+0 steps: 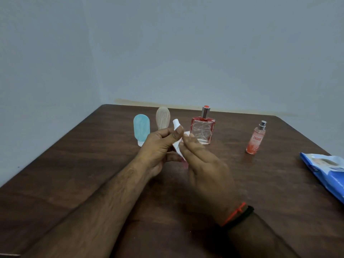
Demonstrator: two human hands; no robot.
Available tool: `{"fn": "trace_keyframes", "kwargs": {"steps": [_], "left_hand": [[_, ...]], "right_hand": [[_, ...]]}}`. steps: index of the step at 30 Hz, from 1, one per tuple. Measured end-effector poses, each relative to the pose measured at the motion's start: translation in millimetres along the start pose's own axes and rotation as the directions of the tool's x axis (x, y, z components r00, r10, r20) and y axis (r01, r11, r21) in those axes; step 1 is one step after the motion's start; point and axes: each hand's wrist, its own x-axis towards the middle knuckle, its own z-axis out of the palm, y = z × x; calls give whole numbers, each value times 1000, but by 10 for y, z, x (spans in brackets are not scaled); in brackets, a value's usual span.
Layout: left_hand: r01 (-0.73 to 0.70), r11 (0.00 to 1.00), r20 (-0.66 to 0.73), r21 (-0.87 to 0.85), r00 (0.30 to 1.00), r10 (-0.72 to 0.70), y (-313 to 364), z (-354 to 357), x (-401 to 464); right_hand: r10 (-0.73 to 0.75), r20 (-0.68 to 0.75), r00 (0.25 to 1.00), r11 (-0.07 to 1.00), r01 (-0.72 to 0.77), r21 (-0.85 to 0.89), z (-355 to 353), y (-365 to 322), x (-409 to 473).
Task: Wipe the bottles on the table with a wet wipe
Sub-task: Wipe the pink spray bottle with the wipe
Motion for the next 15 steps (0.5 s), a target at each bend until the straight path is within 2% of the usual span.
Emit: {"fn": "trace_keyframes", "kwargs": {"steps": [6,11,13,15], "left_hand": [[-24,999,71,33,997,22,13,-39,-2],[-62,993,96,102,994,53,-25,28,-11],[-78,988,80,135,995,68,-57,39,-12],[-75,988,59,136,996,68,-82,51,-14]], "right_hand": [[-186,-34,982,981,184,-56,-168,99,-270],[10,-271,962,998,6,59,-248,141,-231],[54,-266,962,998,-42,50,-185,61,-117],[87,-163,983,996,-81,46,-86,-14,-27]]}}
